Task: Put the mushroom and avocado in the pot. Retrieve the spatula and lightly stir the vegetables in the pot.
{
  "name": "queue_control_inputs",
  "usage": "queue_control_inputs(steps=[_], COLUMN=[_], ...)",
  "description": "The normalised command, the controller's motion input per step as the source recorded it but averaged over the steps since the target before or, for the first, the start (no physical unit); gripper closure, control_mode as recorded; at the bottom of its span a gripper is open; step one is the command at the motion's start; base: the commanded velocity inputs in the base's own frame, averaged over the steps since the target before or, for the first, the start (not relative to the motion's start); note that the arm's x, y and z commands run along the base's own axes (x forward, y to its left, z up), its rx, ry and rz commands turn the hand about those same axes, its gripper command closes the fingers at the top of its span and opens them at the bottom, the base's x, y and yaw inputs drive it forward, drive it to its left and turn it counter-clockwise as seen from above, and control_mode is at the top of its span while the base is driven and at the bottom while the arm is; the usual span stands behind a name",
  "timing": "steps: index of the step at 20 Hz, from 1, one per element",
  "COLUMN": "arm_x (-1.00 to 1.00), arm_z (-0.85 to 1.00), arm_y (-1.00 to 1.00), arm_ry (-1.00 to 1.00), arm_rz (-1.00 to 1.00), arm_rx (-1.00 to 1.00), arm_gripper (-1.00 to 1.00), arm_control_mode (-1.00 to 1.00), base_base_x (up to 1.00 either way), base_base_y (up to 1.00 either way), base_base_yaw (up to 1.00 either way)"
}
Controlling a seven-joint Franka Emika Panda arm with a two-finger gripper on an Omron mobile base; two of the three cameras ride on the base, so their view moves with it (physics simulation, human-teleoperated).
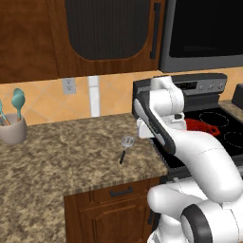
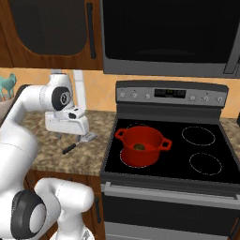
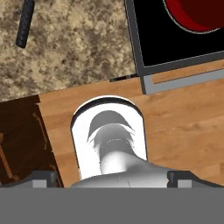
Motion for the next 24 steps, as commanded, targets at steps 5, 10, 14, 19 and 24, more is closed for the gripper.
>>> queue_control_inputs(steps=[5,10,14,19,24], arm_x=[0.00,0.11,0.36,0.78,0.19], arm_z=[-0.01,-0.29,-0.68,-0.69,-0.13], arm_y=[0.03,0.47,0.97,0.22,0.06], arm_ry=[0.07,-0.04,-0.03,0.00,0.06], arm_rz=[0.01,-0.05,-0.16,-0.19,-0.02], arm_rx=[0.00,0.00,0.00,0.00,-0.03], arm_gripper=[-1.00,-1.00,-1.00,-1.00,-1.00], arm_control_mode=[-1.00,-1.00,-1.00,-1.00,-1.00], base_base_x=[0.00,0.00,0.00,0.00,0.00], base_base_y=[0.00,0.00,0.00,0.00,0.00], base_base_yaw=[0.00,0.00,0.00,0.00,0.00])
